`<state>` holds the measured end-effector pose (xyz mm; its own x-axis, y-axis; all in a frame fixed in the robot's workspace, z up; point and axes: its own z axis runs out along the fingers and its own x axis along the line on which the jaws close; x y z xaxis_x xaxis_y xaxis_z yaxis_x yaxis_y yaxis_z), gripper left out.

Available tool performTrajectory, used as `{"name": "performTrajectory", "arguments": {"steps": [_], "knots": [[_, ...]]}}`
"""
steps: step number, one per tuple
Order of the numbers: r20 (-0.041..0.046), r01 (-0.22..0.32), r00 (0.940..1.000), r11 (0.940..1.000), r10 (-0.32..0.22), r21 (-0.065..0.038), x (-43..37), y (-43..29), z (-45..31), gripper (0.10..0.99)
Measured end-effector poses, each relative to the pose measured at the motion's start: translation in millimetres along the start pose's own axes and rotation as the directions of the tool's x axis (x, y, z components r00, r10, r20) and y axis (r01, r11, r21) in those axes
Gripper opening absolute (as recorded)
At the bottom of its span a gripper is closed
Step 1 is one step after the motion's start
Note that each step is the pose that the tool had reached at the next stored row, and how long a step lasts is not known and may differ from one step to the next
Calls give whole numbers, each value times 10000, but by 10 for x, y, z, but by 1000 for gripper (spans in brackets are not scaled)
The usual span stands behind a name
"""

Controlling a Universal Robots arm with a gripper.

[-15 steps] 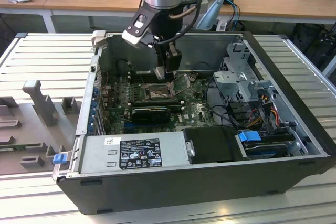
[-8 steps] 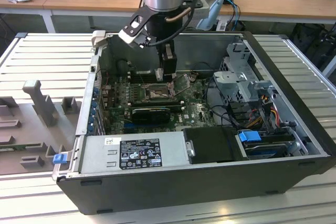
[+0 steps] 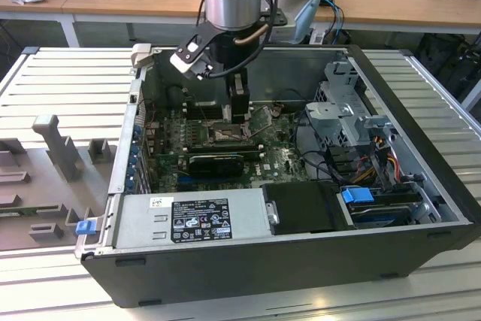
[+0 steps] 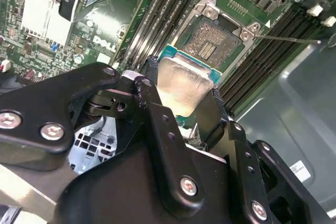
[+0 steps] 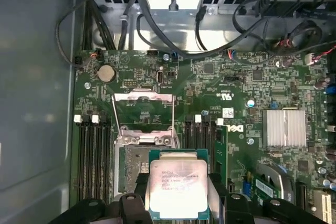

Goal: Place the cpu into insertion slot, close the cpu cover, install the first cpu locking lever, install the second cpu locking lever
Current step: 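Place the cpu into insertion slot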

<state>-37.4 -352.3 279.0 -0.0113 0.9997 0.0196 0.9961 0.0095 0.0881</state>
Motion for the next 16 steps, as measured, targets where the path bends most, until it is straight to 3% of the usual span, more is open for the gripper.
{"name": "performTrajectory", "arguments": {"steps": [5, 9, 16], "knots": [[-3, 64, 10000, 10000, -64, -3, 18, -27, 173, 525], [-4, 64, 10000, 10000, -64, -4, 86, -88, 229, 525], [-6, 67, 10000, 10000, -67, -3, 285, -148, 443, 525]]}}
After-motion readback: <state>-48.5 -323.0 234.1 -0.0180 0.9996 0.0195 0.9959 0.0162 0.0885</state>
